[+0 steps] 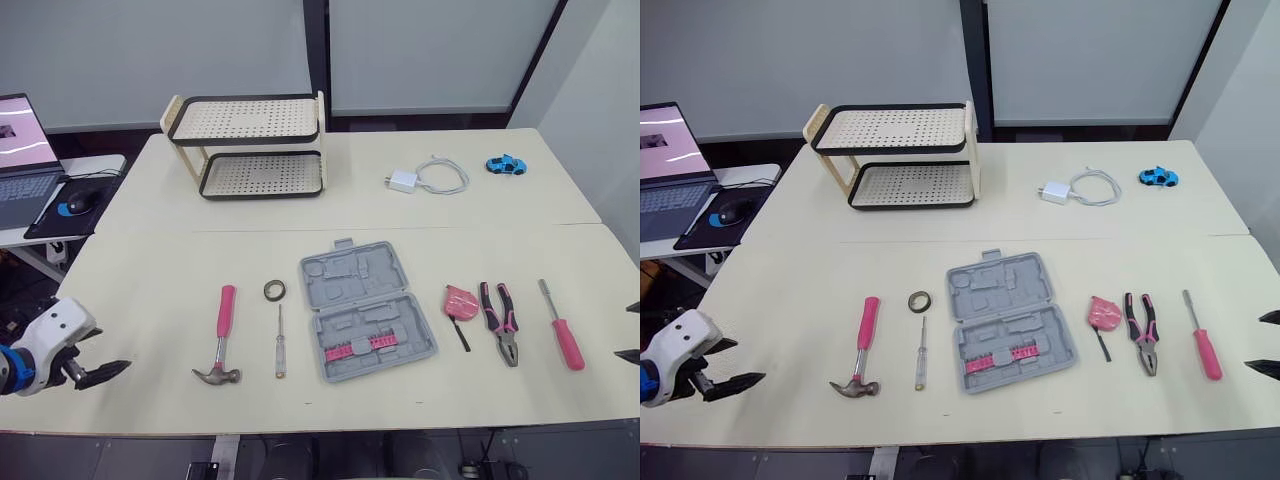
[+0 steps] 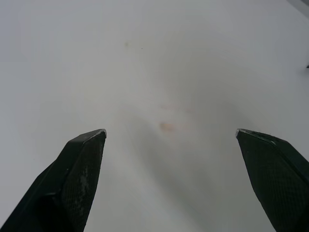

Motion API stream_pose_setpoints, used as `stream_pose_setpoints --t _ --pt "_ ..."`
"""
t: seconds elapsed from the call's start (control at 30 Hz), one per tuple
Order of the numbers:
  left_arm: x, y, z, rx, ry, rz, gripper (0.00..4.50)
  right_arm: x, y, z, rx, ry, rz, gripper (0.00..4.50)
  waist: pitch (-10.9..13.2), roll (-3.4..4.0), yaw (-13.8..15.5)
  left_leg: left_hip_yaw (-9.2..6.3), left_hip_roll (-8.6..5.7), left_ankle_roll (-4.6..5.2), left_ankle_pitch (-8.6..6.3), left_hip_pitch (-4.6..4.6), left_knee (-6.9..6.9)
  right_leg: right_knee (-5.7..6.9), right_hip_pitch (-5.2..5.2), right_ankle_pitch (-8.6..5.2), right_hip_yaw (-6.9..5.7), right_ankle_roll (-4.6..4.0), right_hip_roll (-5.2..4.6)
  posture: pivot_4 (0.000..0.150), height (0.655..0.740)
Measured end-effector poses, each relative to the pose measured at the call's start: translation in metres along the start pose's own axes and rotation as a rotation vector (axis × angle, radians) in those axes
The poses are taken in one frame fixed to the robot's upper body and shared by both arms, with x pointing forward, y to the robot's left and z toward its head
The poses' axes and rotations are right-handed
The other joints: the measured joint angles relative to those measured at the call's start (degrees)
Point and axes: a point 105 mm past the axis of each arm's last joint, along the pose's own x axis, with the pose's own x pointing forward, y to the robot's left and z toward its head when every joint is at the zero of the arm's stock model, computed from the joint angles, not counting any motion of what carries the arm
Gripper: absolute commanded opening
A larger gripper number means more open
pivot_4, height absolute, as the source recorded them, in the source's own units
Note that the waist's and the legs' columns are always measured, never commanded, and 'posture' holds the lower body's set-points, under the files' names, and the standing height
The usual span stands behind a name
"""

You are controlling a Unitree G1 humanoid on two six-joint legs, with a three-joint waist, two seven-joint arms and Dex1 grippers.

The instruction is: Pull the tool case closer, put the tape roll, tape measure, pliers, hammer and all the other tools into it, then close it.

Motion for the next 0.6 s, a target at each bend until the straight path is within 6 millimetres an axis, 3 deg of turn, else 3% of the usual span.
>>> stream_pose_setpoints --t 0.27,0.6 --pt "-0.002 -0.001 -0.011 -0.032 0.015 0.003 4.48 0.000 -0.003 0.000 0.009 -0.001 -0.026 4.50 0.00 0.00 0.00 0.02 0.01 0.00 0.00 0.01 0.01 0.05 -0.02 0.00 0.02 0.00 0.00 0.150 0.7400" --pt "-0.008 -0.017 -0.004 -0.065 -0.069 -0.009 4.48 0.000 -0.002 0.000 -0.012 -0.020 -0.049 4.50 -0.01 0.00 0.03 0.04 0.03 0.00 0.00 0.01 0.01 0.05 -0.01 0.00 0.04 0.00 0.00 0.150 0.7400"
